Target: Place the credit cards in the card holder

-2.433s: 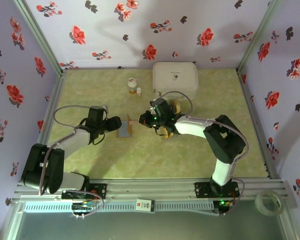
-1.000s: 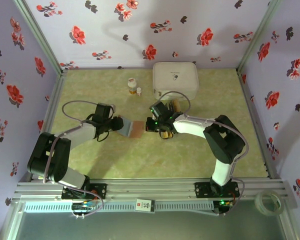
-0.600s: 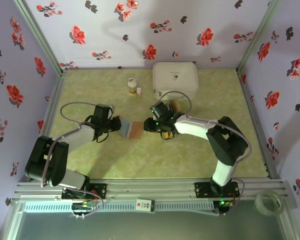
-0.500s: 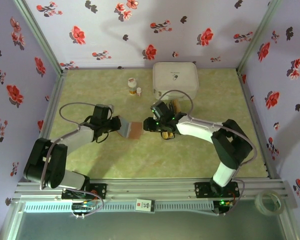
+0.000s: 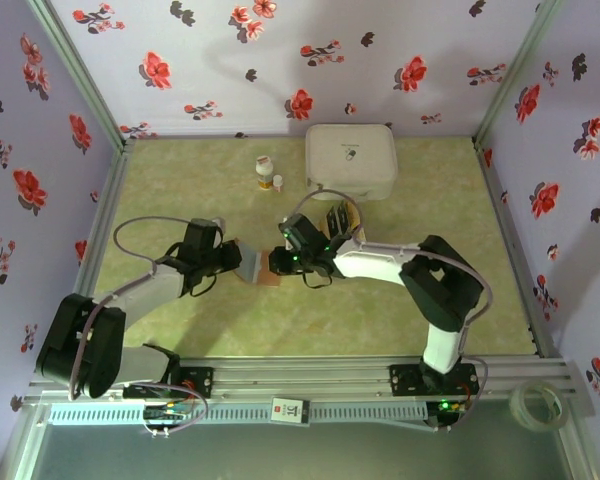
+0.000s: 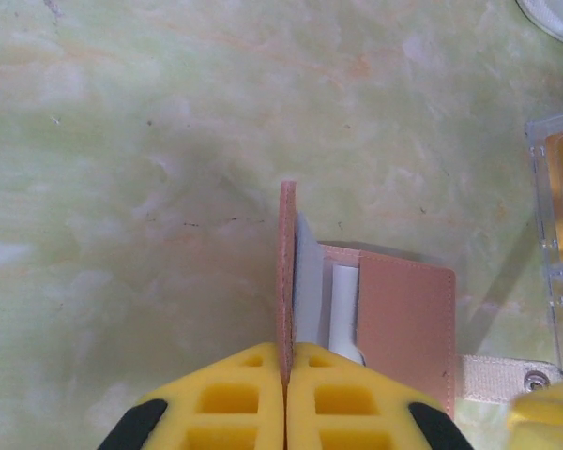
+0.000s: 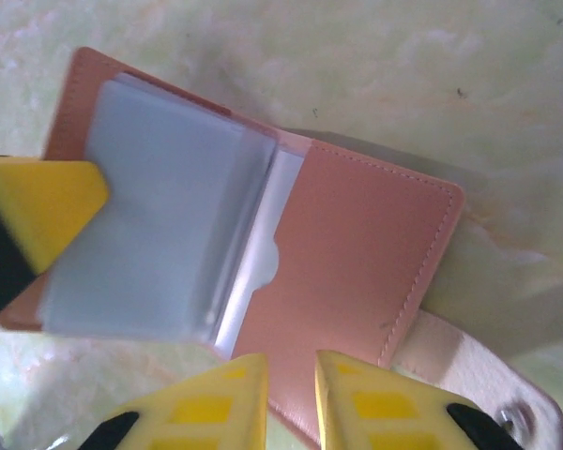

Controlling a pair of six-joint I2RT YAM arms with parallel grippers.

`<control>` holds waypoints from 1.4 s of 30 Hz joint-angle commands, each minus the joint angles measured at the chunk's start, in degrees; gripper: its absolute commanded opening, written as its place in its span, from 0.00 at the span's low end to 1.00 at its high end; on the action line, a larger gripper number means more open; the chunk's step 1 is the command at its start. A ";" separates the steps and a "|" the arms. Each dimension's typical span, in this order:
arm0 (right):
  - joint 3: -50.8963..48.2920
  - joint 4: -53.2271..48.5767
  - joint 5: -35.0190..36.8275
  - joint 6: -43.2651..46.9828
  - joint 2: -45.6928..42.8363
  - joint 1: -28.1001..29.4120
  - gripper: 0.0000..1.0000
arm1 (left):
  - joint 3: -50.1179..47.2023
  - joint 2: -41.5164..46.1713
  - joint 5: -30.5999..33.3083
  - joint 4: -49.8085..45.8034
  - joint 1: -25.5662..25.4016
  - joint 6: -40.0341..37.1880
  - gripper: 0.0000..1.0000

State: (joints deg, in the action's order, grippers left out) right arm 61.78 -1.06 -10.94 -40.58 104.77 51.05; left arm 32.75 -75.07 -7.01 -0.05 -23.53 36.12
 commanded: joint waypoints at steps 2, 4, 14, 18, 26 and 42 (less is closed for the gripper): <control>0.19 5.00 -2.05 -1.79 3.93 0.13 0.17 | -1.06 1.41 1.11 0.69 -0.61 0.93 0.04; -0.17 5.45 -1.91 -2.04 4.87 0.19 0.15 | -1.09 1.38 1.04 0.76 -0.56 0.85 0.05; -4.22 5.96 0.23 -2.33 5.25 -0.59 0.11 | 0.46 2.99 -0.71 1.37 -0.55 -0.87 0.45; -4.96 6.03 0.38 -2.23 5.23 -1.02 0.11 | 0.69 3.54 -1.90 3.20 -0.17 -0.55 0.43; -5.45 6.07 0.48 -2.21 5.48 -1.43 0.10 | -0.37 3.87 -3.34 6.27 0.72 0.94 0.29; -5.42 6.32 0.23 -2.07 6.18 -1.85 0.09 | -0.85 1.87 -3.98 7.43 1.48 1.04 0.23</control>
State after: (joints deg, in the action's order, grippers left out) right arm 57.91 7.84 -12.27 -42.22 109.78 50.09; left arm 32.49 -72.47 -10.17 5.78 -22.48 37.21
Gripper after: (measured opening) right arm 0.088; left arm 0.225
